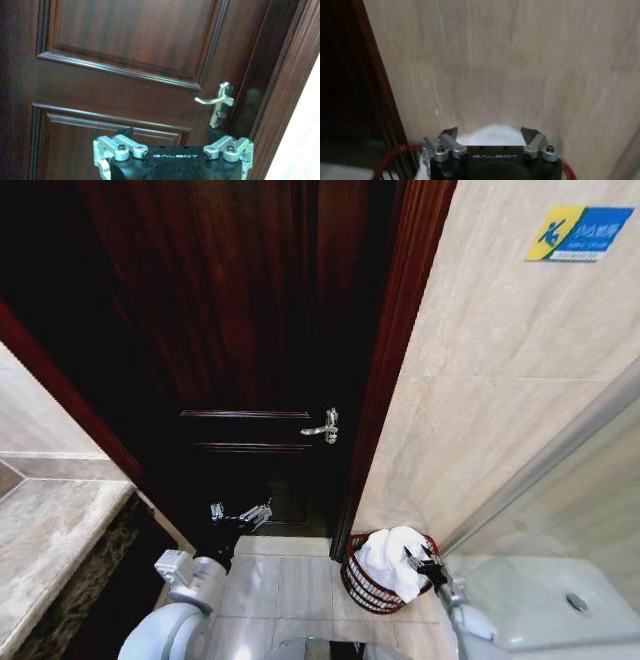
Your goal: Discard the used towel into the hamper.
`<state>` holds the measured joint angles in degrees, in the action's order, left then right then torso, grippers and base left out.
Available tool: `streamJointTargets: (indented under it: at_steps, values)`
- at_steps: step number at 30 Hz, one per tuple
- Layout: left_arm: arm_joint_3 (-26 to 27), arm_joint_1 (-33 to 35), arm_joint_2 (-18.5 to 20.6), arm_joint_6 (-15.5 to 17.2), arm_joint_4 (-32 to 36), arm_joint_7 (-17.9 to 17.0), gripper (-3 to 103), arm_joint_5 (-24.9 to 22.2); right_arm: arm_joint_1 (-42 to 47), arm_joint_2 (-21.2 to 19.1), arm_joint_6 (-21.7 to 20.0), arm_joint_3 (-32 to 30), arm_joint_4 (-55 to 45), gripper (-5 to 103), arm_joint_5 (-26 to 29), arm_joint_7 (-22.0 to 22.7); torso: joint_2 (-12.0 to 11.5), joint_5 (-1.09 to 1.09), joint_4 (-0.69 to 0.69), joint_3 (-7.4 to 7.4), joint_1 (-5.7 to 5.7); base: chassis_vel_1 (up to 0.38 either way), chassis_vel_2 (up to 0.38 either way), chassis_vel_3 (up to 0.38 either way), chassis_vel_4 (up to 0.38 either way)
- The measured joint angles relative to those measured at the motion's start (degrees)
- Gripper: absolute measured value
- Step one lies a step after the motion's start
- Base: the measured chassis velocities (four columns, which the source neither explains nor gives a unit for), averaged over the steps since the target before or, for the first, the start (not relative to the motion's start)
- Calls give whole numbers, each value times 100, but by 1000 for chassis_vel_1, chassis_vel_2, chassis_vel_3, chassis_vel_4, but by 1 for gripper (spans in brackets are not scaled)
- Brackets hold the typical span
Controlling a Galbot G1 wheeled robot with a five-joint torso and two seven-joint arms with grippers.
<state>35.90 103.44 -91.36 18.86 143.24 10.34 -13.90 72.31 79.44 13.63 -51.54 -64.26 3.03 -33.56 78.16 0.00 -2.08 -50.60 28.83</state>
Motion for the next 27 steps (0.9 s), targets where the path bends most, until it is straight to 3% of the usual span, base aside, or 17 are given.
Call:
streamJointTargets:
  at_steps: [2,4,10,13,16,20,27]
  values:
    - [0,0,0,0,0,0,99,0,2,-15,-33,21,-76,86,92,-14,0,-1,0,0,0,0,0,0,0]
    - [0,0,0,0,0,0,99,0,-278,-44,-58,147,96,99,237,23,0,1,-1,0,0,0,0,0,0]
    - [0,0,-1,0,0,0,99,0,-1136,-11,-75,519,1323,100,180,301,0,0,-2,-1,1,0,0,0,0]
    - [0,0,-1,0,0,0,99,0,-1787,174,307,477,2505,100,-559,885,0,3,-4,-1,1,0,0,0,0]
    - [0,0,-1,0,0,0,99,0,-2047,208,245,439,3058,100,-853,1175,0,1,-3,-1,2,0,0,0,0]
    - [0,0,0,0,0,0,99,0,-2358,168,194,408,3907,100,-779,1338,0,1,-2,-1,1,0,0,0,0]
    - [0,0,0,0,0,0,99,0,-2558,180,-104,428,4414,100,-634,1355,0,0,0,-1,1,0,0,0,0]
